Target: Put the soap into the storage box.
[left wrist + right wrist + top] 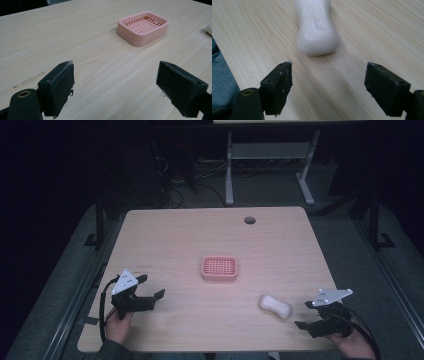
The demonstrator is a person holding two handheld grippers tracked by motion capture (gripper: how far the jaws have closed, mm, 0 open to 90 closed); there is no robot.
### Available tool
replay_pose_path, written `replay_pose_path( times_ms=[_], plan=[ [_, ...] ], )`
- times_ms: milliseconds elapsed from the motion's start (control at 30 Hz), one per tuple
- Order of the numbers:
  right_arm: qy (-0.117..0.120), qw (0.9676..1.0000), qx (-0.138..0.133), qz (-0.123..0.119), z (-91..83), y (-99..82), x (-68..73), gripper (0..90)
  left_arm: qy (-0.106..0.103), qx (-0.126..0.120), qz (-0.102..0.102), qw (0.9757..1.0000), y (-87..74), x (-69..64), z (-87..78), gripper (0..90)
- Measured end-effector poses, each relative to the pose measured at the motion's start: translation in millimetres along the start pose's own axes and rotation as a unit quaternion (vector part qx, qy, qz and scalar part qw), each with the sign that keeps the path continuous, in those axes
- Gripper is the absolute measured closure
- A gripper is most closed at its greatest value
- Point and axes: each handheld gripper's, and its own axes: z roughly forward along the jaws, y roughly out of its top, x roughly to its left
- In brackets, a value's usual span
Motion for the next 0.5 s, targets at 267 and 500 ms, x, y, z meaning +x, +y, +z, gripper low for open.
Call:
replay_pose_path(
  times_ms=[267,500],
  plan=[
    [0.001,0.9999,0.008,-0.013,2.2,14.3,0.7,21.6,0.000,0.005,-0.001,1.0000,-0.6,-0.5,0.6,14.6],
    [0.003,0.9995,0.022,-0.025,7.9,26.2,1.0,21.6,0.001,0.009,0.006,0.9999,-0.9,-1.0,1.8,14.6]
  ],
)
